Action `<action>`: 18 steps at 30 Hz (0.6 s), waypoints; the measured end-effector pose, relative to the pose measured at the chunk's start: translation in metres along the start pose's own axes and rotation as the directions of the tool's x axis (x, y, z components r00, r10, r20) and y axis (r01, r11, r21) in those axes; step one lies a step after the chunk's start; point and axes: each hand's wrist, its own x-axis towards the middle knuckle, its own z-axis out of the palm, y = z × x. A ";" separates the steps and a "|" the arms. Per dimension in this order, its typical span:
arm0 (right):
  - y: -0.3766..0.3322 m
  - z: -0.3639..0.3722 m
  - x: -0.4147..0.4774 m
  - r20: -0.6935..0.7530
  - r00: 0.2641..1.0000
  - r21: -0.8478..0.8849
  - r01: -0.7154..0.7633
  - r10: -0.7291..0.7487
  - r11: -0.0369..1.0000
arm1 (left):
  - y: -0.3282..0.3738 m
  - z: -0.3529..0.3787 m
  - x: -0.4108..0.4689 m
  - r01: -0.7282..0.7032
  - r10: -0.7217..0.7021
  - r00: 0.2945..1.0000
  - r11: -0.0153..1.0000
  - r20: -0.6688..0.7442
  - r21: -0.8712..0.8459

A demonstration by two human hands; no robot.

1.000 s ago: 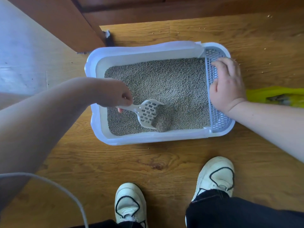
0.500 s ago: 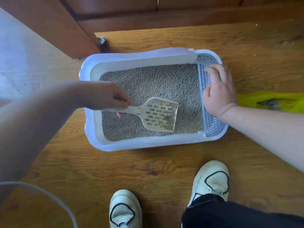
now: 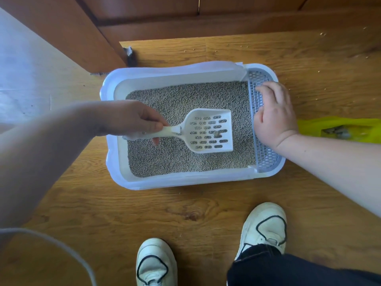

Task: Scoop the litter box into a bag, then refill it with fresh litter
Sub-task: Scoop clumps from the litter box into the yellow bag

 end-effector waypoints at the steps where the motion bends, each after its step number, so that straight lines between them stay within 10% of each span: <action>1: 0.000 0.000 0.000 -0.001 1.000 0.002 0.001 -0.001 1.000 | 0.000 0.001 0.000 0.004 -0.004 1.000 1.000 -0.008 0.001; 18: 0.029 -0.034 0.000 0.134 0.988 0.280 -0.116 0.081 0.953 | 0.081 0.009 0.021 -0.146 0.125 0.979 0.981 -0.162 -0.124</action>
